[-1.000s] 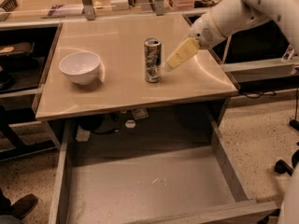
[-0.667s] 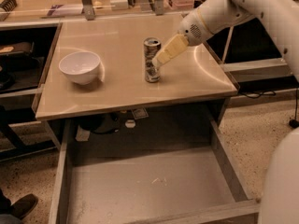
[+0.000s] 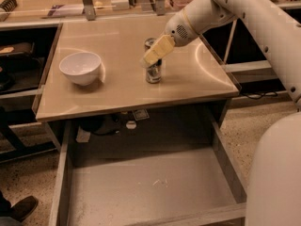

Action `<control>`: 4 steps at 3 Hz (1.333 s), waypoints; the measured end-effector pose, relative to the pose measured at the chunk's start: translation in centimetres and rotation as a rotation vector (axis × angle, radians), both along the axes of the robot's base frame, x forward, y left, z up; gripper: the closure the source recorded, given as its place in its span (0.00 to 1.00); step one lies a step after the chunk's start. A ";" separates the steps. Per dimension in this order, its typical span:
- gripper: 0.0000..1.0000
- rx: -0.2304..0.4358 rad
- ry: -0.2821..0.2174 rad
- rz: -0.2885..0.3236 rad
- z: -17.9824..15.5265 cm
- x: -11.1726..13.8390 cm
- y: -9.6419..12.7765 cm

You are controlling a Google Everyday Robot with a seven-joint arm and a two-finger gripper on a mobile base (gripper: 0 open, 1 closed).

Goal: Place redbull can into top drawer

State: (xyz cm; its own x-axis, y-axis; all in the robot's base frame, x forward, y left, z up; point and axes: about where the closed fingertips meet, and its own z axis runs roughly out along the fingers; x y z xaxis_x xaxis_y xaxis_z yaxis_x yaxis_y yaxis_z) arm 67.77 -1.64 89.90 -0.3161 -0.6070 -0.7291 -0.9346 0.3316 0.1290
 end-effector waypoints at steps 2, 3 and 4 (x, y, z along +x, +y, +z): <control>0.41 0.000 0.000 0.000 0.0 0.0 0.0; 0.64 0.000 0.000 0.000 0.0 0.0 0.0; 0.87 0.000 0.000 0.000 0.0 0.0 0.0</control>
Offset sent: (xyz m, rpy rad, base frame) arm 0.0000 0.0000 0.0000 0.0000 0.0000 0.0000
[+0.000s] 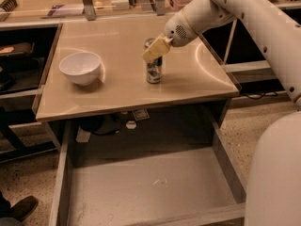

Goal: Place redbull can into top drawer

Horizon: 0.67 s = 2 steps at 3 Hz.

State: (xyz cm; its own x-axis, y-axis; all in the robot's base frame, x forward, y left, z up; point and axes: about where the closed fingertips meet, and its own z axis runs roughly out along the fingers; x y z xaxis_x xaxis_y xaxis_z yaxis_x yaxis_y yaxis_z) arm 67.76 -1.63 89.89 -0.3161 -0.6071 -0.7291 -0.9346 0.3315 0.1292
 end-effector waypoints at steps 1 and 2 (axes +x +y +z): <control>1.00 -0.017 0.007 -0.008 0.2 -2.2 -0.8; 1.00 -0.024 0.005 -0.082 1.6 -6.7 -2.7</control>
Offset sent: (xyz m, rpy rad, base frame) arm -0.1456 -0.0584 0.0031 -0.0646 0.0613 -0.1867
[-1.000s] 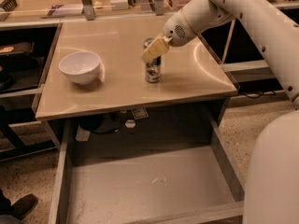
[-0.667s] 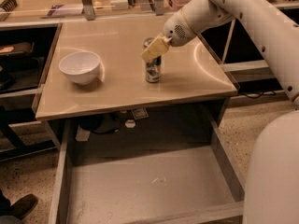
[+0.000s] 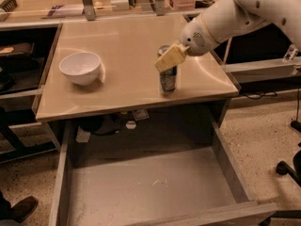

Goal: Place redbull can into top drawer

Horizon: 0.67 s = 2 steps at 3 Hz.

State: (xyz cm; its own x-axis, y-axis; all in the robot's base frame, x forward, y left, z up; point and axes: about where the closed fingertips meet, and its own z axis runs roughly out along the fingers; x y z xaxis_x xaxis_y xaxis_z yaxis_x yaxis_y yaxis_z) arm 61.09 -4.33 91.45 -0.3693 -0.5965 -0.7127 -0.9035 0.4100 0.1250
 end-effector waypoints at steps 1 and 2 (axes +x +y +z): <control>1.00 -0.014 0.020 -0.091 0.5 -5.4 -1.8; 1.00 -0.032 0.097 -0.174 -1.5 -12.2 -2.8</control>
Offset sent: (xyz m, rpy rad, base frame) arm -0.1873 -0.0385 -0.0205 -0.0200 0.1607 -0.2807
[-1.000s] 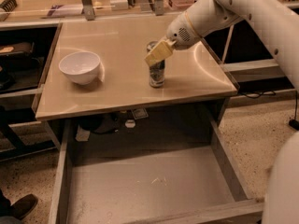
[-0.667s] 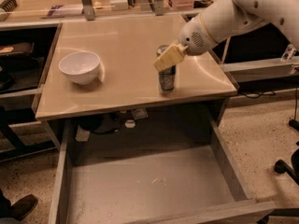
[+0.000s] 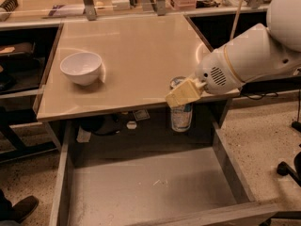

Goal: Place redbull can into top drawer

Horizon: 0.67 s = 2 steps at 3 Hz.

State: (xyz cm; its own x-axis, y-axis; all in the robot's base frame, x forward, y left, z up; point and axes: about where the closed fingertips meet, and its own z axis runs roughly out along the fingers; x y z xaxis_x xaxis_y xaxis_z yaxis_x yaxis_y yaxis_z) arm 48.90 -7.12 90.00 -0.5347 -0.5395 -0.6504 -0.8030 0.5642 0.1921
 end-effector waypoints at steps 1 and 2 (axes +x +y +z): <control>1.00 0.000 -0.001 0.000 0.1 0.0 0.0; 1.00 0.032 0.046 0.000 -3.1 -1.6 1.1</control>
Offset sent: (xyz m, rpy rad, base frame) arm -0.0559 0.0339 -0.1145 0.1190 0.1705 -0.0088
